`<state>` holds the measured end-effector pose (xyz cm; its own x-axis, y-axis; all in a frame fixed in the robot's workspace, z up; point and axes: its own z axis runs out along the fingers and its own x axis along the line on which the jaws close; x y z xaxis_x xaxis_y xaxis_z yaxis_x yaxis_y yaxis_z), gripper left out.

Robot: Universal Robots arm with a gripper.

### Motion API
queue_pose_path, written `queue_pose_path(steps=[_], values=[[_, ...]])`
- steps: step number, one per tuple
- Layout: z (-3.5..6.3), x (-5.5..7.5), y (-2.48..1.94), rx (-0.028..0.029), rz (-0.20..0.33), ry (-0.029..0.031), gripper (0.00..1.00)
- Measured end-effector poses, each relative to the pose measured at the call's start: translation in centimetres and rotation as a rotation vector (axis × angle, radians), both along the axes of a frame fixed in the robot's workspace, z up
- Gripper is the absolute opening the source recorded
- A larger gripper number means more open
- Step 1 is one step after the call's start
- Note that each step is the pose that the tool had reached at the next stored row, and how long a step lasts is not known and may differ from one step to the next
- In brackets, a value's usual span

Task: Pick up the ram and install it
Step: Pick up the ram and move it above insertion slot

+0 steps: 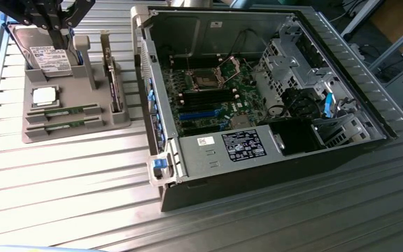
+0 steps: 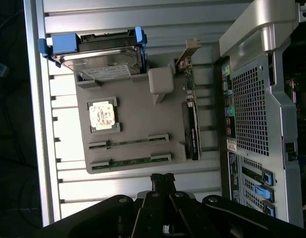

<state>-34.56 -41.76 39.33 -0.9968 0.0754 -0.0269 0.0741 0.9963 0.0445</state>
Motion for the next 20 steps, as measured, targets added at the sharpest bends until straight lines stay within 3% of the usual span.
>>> queue_pose_path(steps=[4, 8, 20], values=[[0.0, 0.0, 0.0, 0.0, 0.019, 0.0, 0.1], [0.0, 0.0, 0.0, 0.0, 0.076, 0.0, 0.1], [0.0, -0.01, 0.0, -0.0004, 0.15, 0.0, 0.1]])
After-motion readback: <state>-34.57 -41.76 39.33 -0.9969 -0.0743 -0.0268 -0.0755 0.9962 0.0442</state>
